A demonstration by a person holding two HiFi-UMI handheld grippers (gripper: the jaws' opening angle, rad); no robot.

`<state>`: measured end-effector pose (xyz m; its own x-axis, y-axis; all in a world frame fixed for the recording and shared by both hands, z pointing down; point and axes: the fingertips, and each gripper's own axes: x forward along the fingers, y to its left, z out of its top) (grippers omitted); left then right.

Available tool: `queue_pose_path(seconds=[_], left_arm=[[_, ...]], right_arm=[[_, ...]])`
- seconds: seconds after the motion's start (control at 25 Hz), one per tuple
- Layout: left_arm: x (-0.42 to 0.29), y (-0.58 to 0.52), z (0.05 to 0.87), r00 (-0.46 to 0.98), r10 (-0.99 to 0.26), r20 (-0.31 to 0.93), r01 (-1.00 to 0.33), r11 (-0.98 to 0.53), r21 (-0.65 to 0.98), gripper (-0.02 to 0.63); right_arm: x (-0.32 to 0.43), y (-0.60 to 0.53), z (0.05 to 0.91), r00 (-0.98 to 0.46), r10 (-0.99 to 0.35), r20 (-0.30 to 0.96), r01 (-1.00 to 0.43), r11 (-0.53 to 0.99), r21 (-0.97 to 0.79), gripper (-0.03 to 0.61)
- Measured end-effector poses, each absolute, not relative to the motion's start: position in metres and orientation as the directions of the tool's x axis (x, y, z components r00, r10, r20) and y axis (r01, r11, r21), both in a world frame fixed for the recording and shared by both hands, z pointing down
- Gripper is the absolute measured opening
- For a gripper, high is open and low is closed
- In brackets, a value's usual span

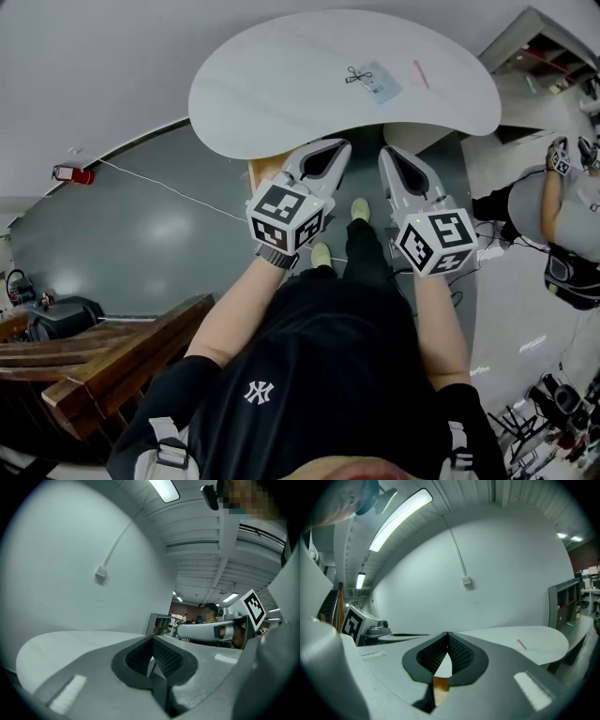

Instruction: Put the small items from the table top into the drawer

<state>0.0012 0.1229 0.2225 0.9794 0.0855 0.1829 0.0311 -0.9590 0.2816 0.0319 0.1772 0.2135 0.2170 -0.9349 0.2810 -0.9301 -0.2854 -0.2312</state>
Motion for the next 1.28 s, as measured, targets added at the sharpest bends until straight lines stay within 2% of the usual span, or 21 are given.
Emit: queue_pose_path(seconds=[0.32, 0.56, 1.08, 1.28], left_arm=[[0.048, 0.083, 0.244, 0.972, 0.044, 0.232, -0.014, -0.970, 0.243, 0.000], [0.121, 0.046, 0.270, 0.961, 0.009, 0.277, -0.055, -0.973, 0.223, 0.000], [0.212, -0.002, 0.356, 0.903, -0.079, 0.423, -0.170, -0.968, 0.182, 0.000], [0.230, -0.017, 0.391, 0.881, -0.100, 0.462, -0.216, -0.954, 0.206, 0.000]], right_arm=[[0.079, 0.123, 0.229, 0.145, -0.944, 0.297, -0.945, -0.221, -0.243, 0.023], [0.153, 0.087, 0.249, 0.108, -0.942, 0.319, -0.950, -0.192, -0.247, 0.023], [0.243, 0.038, 0.342, -0.049, -0.901, 0.431, -0.938, -0.106, -0.329, 0.023], [0.266, 0.018, 0.386, -0.083, -0.868, 0.490, -0.955, -0.070, -0.287, 0.025]])
